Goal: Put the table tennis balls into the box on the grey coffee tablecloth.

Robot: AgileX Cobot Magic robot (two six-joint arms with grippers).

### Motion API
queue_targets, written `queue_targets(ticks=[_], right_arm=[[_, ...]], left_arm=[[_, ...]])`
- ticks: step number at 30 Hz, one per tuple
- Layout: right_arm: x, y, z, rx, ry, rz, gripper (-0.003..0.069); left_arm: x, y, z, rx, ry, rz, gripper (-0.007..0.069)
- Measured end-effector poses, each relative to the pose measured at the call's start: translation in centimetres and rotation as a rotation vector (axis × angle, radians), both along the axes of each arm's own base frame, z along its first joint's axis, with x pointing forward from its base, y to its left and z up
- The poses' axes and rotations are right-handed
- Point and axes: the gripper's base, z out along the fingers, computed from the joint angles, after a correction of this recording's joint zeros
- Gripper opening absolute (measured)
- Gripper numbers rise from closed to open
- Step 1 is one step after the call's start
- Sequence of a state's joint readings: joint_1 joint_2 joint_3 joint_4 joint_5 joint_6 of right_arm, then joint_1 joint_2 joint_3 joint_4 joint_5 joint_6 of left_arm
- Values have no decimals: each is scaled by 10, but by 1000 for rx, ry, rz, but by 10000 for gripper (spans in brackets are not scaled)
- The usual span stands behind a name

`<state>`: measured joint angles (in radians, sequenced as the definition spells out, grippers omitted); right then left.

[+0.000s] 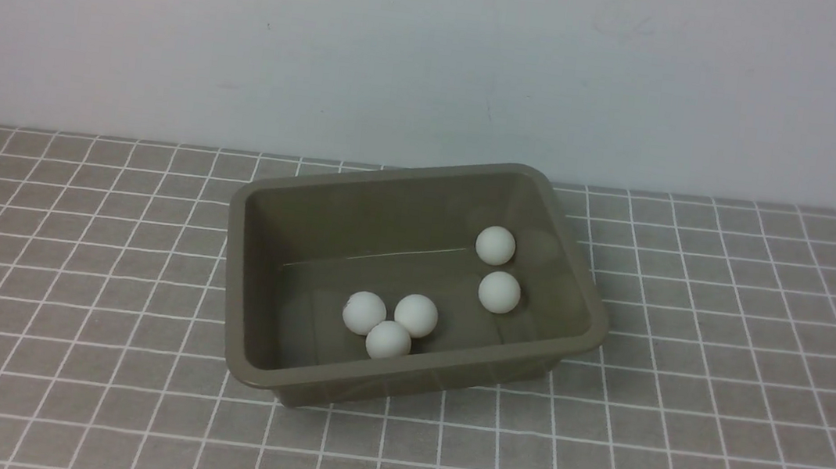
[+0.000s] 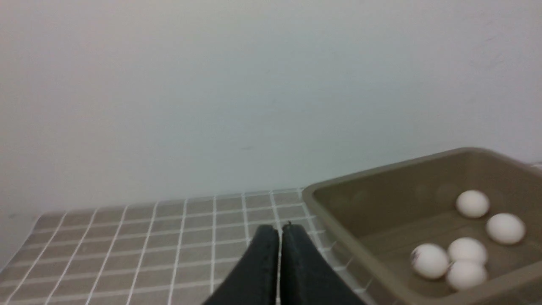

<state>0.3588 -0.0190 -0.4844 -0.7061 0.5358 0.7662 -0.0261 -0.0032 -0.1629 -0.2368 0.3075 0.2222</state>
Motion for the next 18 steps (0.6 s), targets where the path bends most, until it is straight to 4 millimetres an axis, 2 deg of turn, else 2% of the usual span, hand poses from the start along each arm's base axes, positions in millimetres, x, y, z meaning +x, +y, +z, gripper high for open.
queue_targets(ticks=[3, 6, 18], right_arm=[[0, 0, 0, 0, 1, 0, -11], [0, 0, 0, -1, 1, -1, -10], [0, 0, -1, -2, 2, -2, -10]], left_arm=[[8, 4, -46, 38, 131, 70, -5], [8, 5, -66, 72, 218, 72, -5], [7, 5, -69, 86, 257, 70, -5]])
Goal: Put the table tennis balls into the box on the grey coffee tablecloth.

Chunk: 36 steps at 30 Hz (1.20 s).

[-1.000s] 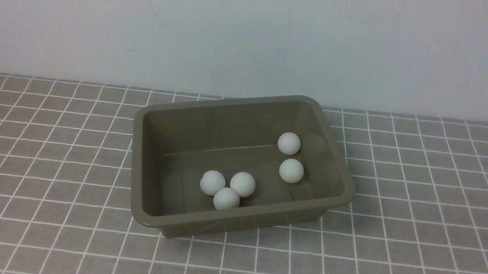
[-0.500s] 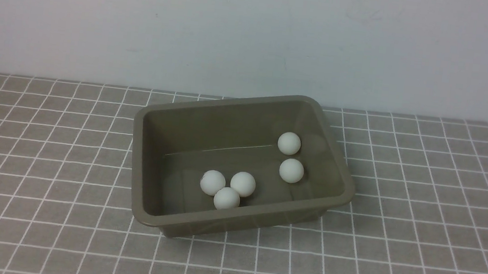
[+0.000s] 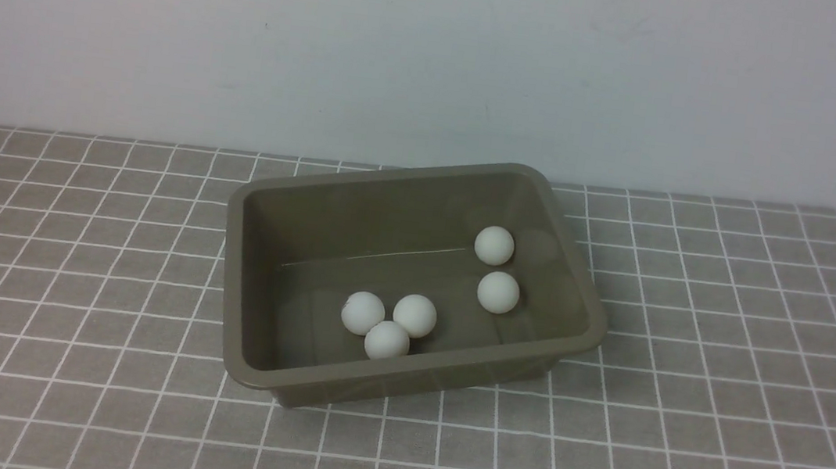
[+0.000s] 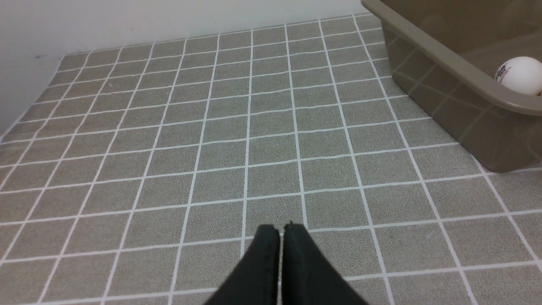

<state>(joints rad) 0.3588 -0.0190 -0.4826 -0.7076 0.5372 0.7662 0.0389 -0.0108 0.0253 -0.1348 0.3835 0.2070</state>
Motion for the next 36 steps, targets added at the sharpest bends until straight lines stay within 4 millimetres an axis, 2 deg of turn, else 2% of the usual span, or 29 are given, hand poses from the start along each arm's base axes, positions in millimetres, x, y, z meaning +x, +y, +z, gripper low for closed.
queue_targets(ticks=[23, 29, 36], right_arm=[[0, 3, -2, 37, 19, 37, -10], [4, 22, -15, -41, 64, 215, -10], [11, 31, -31, -125, 78, 267, -10]], left_arm=[[0, 0, 0, 0, 0, 0, -5], [0, 0, 0, 0, 0, 0, -5], [0, 0, 0, 0, 0, 0, -5]])
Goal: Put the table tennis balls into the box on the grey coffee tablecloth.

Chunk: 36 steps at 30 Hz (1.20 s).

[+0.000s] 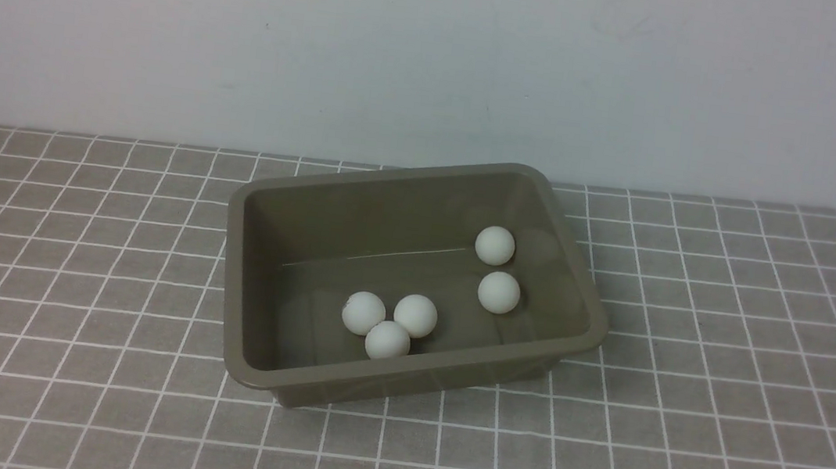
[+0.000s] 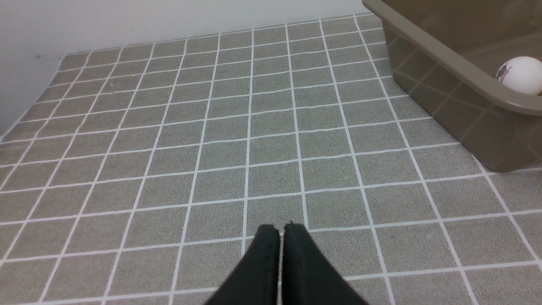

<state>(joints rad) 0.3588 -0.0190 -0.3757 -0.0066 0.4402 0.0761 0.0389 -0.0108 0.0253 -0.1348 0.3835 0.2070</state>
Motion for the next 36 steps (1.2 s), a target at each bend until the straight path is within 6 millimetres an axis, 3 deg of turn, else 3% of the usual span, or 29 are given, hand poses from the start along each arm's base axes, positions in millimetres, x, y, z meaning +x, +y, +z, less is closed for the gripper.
queue_targets(ticks=[4, 6, 7, 8, 10, 36], right_arm=[[15, 1, -33, -96, 79, -117, -10], [25, -2, -65, -145, 172, -218, -10], [25, -2, -67, -148, 180, -225, -10], [31, -4, -94, -174, 264, -286, -10], [34, -7, -119, -190, 344, -323, -10], [36, -9, -123, -183, 326, -366, -10]], left_arm=[[0, 0, 0, 1, 0, 1, -5], [0, 0, 0, 1, 0, 2, -5], [0, 0, 0, 1, 0, 2, -5], [0, 0, 0, 1, 0, 2, -5], [0, 0, 0, 1, 0, 2, -5], [0, 0, 0, -2, 0, 4, -5]])
